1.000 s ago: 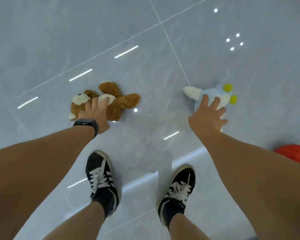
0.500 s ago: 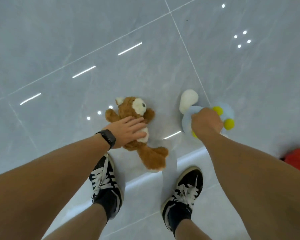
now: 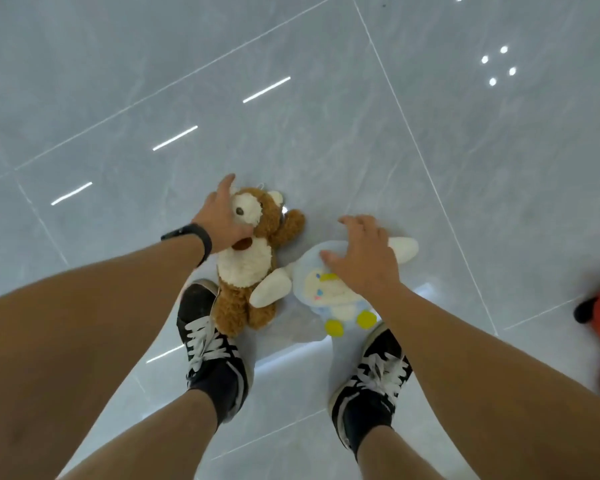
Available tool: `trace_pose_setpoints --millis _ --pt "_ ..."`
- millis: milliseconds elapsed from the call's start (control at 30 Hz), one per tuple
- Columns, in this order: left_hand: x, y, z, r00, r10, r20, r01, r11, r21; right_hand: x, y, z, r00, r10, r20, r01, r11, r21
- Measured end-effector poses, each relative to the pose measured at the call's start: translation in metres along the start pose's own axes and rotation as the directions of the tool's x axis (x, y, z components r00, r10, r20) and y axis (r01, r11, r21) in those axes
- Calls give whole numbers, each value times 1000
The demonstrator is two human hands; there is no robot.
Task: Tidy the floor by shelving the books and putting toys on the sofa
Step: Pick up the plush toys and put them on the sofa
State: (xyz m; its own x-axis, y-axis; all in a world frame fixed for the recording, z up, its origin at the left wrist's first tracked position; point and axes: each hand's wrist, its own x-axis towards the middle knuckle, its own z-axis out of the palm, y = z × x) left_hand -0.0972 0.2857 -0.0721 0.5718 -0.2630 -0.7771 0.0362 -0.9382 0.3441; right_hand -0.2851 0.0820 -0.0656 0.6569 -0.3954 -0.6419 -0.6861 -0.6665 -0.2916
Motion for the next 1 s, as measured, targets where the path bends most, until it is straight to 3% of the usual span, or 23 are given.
trace_pose_setpoints --millis 67,133,300,400,500,633,800,1000 --pt "7 7 1 993 -4 119 -14 989 150 8 -2 6 946 -25 323 66 991 -116" --pt "1 16 5 993 25 118 -57 960 275 7 1 9 882 58 467 6 991 -134" --pt "-73 33 -3 964 218 152 -263 859 439 -58 -13 -13 943 114 314 -65 984 -165" --pt "-119 54 -24 943 299 147 -331 798 504 -106 -14 -46 904 121 411 -72 989 -133" --pt "-163 68 -40 943 301 141 -329 791 516 -144 0 -67 893 214 395 -211 976 -53" --pt "-165 74 -27 921 287 262 -385 763 519 -142 24 -51 869 350 349 -397 915 71" --pt "-132 48 25 950 214 227 -301 817 492 -96 53 31 833 380 402 -474 865 164" --pt "-166 18 52 940 190 283 -297 863 409 -122 54 74 811 434 392 -579 694 428"
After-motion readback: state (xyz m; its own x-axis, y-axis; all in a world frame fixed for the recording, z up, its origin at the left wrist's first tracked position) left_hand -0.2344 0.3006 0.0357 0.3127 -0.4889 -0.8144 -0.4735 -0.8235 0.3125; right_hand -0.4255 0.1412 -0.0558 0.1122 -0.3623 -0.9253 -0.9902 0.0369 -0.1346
